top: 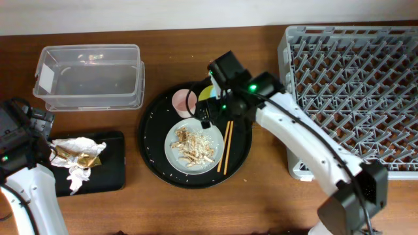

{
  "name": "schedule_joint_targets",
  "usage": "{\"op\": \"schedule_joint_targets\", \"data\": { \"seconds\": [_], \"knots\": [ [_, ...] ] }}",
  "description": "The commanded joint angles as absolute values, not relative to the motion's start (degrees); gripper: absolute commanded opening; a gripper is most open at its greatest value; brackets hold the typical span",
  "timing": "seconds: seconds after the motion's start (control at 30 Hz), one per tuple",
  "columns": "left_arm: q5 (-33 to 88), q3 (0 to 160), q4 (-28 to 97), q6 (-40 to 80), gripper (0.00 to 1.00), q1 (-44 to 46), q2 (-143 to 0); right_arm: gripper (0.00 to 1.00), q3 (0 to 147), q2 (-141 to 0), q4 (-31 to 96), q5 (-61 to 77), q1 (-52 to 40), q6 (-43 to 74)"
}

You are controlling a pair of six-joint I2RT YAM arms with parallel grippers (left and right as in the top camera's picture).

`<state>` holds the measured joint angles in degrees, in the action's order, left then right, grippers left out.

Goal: Sort waste into correct bins and load items into the dishwasher rack
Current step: 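Grasp the blue cup with the right gripper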

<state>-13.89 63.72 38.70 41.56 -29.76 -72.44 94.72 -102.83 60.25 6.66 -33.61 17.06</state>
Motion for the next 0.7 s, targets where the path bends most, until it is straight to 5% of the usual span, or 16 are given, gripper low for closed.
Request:
{"op": "schedule_joint_targets", "data": {
  "seconds": [0.0, 0.17, 0.27, 0.43, 0.67],
  "knots": [
    [-14.13, 63.9, 38.61, 40.86, 0.99, -29.93, -72.2, 0.98, 95.68, -104.62, 60.23, 9.76, -34.13, 17.63],
    [-14.13, 63.9, 38.61, 40.86, 0.99, -29.93, -72.2, 0.98, 95.68, -104.62, 48.45, 12.43, -34.11, 20.43],
    [-14.13, 63.9, 38.61, 40.86, 0.99, -29.93, -72.2, 0.98, 95.13, -104.66, 47.24, -7.81, -34.0, 24.49],
    [-14.13, 63.9, 38.61, 40.86, 0.99, -29.93, -72.2, 0.66, 95.11, -112.14, 45.98, -6.07, -34.11, 24.56],
    [-14.13, 63.9, 38.61, 40.86, 0.99, -29.93, -72.2, 0.56, 95.07, -116.25, 43.88, -6.0, -34.13, 24.49]
  ]
}}
